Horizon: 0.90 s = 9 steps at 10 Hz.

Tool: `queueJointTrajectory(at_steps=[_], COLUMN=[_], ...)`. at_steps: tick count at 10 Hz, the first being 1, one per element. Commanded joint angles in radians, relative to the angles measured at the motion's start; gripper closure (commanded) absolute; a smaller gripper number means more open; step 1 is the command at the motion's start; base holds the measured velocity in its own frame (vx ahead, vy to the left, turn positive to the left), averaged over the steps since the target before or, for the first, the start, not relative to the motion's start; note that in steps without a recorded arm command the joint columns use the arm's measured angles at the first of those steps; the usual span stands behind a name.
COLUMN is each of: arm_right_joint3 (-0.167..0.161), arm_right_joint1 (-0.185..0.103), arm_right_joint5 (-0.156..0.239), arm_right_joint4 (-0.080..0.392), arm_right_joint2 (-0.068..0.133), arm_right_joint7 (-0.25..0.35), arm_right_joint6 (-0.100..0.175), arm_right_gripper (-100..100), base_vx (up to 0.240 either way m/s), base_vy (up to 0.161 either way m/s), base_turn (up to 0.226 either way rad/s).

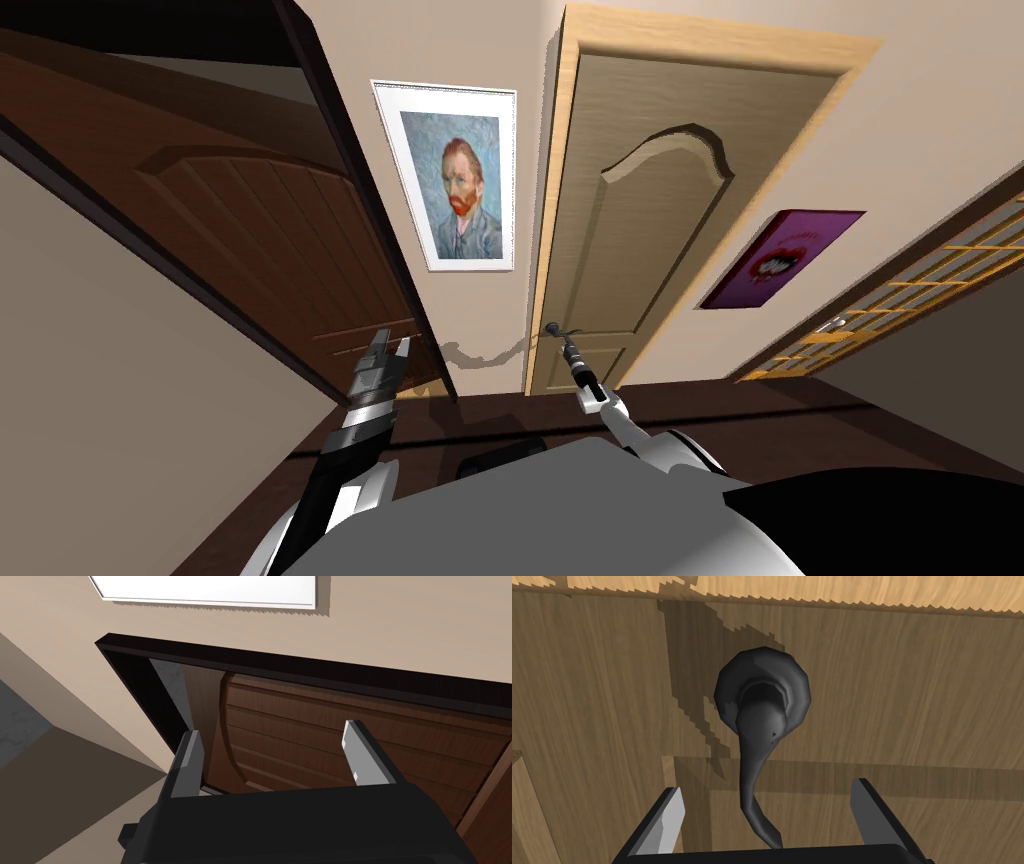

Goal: Pull the door open

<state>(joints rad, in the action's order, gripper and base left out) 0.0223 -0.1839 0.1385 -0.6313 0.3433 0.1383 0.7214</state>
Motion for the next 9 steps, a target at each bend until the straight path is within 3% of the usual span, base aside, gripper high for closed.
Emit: queueJointTrajectory(at_steps=[1,2,3,5,6,7,9], arm_right_joint3=[0.003,0.013,0.013,0.026,0.020,0.020,0.020], arm_right_joint1=[-0.011,0.002,0.002,0.018,0.005,0.005,0.005], arm_right_joint5=[0.002,0.010,0.010,0.019,0.016,0.016,0.016], arm_right_joint4=[0.032,0.043,0.043,0.057,0.073,0.073,0.073], arm_right_joint2=[0.004,0.029,0.029,0.059,0.050,0.050,0.050], arm_right_joint7=[0.003,0.022,0.022,0.045,0.038,0.038,0.038], arm_right_joint6=[0.017,0.032,0.032,0.050,0.052,0.052,0.052], arm_right_gripper=[-100,-100,-100,-100,-100,100,100], base_vx=[0.077,0.110,0.107,0.133,0.074,-0.014,-0.022], base_vy=[-0.006,0.013,-0.006,0.011,0.003,-0.001,-0.004], base_turn=[0.026,0.171,0.074,0.125,0.029,-0.026,0.001])
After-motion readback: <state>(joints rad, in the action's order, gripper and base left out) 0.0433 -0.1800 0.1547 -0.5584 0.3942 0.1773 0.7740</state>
